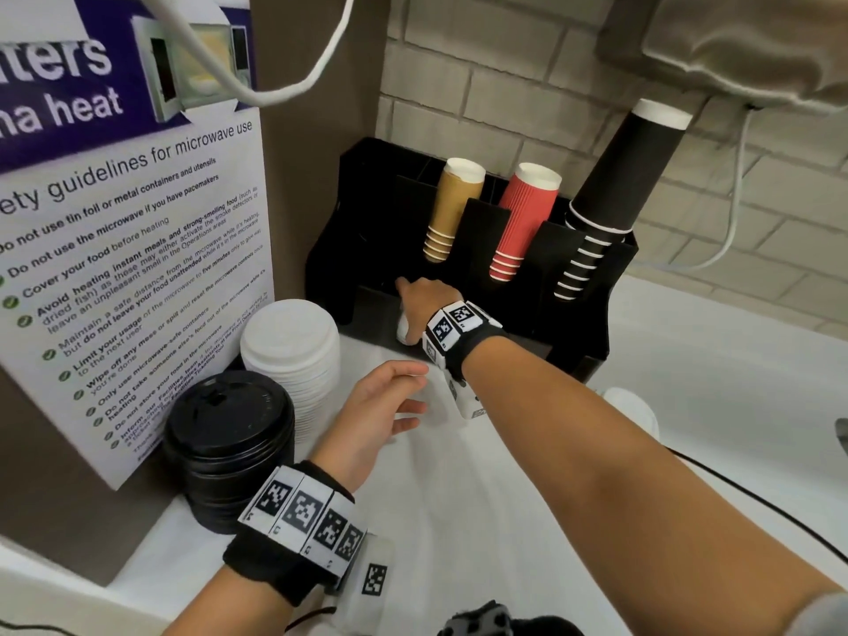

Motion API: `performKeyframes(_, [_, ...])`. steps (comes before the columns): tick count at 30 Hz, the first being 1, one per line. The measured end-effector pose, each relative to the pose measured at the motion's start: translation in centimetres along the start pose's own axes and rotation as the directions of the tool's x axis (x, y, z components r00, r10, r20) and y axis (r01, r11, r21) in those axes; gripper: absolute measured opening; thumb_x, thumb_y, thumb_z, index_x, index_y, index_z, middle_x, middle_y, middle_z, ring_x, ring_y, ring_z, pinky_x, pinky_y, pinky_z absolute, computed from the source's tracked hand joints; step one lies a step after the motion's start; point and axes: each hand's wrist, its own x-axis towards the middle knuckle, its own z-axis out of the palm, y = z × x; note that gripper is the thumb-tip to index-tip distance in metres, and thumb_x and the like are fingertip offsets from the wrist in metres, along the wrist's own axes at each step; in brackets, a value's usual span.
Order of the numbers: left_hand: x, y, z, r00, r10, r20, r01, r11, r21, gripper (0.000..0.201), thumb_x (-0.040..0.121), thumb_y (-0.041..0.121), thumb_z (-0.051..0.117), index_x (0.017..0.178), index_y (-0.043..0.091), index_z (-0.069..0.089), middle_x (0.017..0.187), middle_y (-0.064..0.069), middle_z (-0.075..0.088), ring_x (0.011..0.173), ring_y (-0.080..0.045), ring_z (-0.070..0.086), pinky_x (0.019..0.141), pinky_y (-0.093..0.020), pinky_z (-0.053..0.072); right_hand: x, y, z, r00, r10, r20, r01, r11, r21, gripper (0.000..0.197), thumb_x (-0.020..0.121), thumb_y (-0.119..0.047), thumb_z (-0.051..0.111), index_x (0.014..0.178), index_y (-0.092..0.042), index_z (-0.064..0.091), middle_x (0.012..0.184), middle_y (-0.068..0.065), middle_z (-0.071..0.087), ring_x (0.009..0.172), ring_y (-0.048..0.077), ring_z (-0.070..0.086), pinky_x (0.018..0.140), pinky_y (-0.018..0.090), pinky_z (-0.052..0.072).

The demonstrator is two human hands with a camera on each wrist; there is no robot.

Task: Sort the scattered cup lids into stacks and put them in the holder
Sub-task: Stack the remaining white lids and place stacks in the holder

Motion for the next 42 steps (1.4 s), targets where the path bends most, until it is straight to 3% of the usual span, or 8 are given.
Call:
performKeyframes(8, [0.2,-0.2,0.2,1.0,-0.006,-0.016,0.006,1.0,-0.002,0.017,0.095,0.013,0.056,0.094,0.022,0.07,0.094,0.002,0.065,0.08,-0.014,0.063,0.075,-0.027,0.05,-1.0,-0.1,-0.6,0.999,-0.002,0.036,0.003,1.0,-0.008,0.066,0.073,-0.024,0.082,0.127,-0.003,0.051,0.131,0.011,0.041,0.111,0.032,0.054,0.075,0.037,0.052])
performKeyframes(13, [0.3,-0.3,0.2,1.0,-0.003,-0.026,0.003,1.0,0.005,0.017,0.094,0.015,0.057,0.095,0.024,0.07,0.097,0.002,0.066,0.08,-0.014,0.064,0.082,-0.032,0.05,-1.5,-0.3,-0.7,0.994,-0.033,0.102,0.039,0.998,-0.058,0.044,0.083,-0.021,0.069,0.122,-0.005,0.058,0.122,0.012,0.056,0.114,0.03,0.056,0.085,0.036,0.048])
performKeyframes(21, [0.7,0.0,0.6,1.0,0.001,-0.026,-0.001,1.0,-0.011,0.017,0.094,0.012,0.056,0.094,0.021,0.07,0.081,0.007,0.069,0.076,-0.014,0.063,0.077,-0.032,0.047,-5.2,0.6,-1.3,0.994,-0.031,-0.102,0.045,0.99,0.133,0.047,0.086,-0.032,0.063,0.124,-0.006,0.057,0.131,0.013,0.039,0.12,0.03,0.041,0.094,0.038,0.045])
performKeyframes(25, [0.5,0.0,0.8,1.0,0.004,0.006,-0.004,1.0,0.014,0.015,0.094,0.017,0.057,0.098,0.022,0.07,0.093,0.003,0.065,0.083,-0.016,0.062,0.08,-0.035,0.044,-10.8,5.5,-2.3,0.954,0.157,-0.257,-0.019,0.884,0.468,0.055,0.084,-0.033,0.067,0.133,-0.012,0.053,0.129,0.012,0.047,0.122,0.03,0.043,0.101,0.044,0.042])
performKeyframes(31, [0.7,-0.1,1.4,0.998,0.005,0.061,-0.006,1.0,0.02,0.014,0.095,0.016,0.056,0.099,0.021,0.069,0.094,0.002,0.064,0.08,-0.014,0.063,0.074,-0.027,0.05,-21.2,13.2,2.0,0.824,0.556,-0.104,-0.358,0.656,0.665,0.053,0.082,-0.037,0.072,0.13,-0.024,0.055,0.126,0.009,0.049,0.122,0.031,0.044,0.1,0.037,0.041])
performKeyframes(36, [0.9,-0.4,2.1,0.996,-0.005,0.087,0.001,0.999,0.039,0.015,0.095,0.019,0.056,0.1,0.023,0.069,0.095,0.002,0.064,0.081,-0.015,0.065,0.075,-0.028,0.05,-23.3,13.7,5.8,0.797,0.602,0.041,-0.436,0.529,0.728,0.085,0.068,-0.043,0.083,0.141,-0.034,0.04,0.137,0.01,0.037,0.129,0.032,0.038,0.108,0.044,0.037])
performKeyframes(39, [0.7,-0.6,2.4,0.995,-0.009,0.104,0.005,0.999,0.04,0.014,0.095,0.019,0.057,0.1,0.023,0.07,0.093,0.003,0.065,0.078,-0.013,0.066,0.074,-0.027,0.051,-22.9,13.7,7.0,0.778,0.628,-0.021,-0.39,0.508,0.768,0.079,0.071,-0.037,0.083,0.139,-0.033,0.043,0.13,0.008,0.04,0.121,0.029,0.045,0.096,0.029,0.037])
performKeyframes(42, [0.5,-0.7,2.7,0.993,-0.009,0.114,0.004,0.999,0.043,0.014,0.095,0.02,0.057,0.1,0.022,0.07,0.093,0.003,0.065,0.078,-0.013,0.066,0.075,-0.027,0.051,-22.6,13.8,7.4,0.756,0.653,-0.056,-0.385,0.512,0.768,0.071,0.073,-0.031,0.081,0.135,-0.031,0.047,0.116,0.003,0.041,0.113,0.027,0.049,0.09,0.029,0.037])
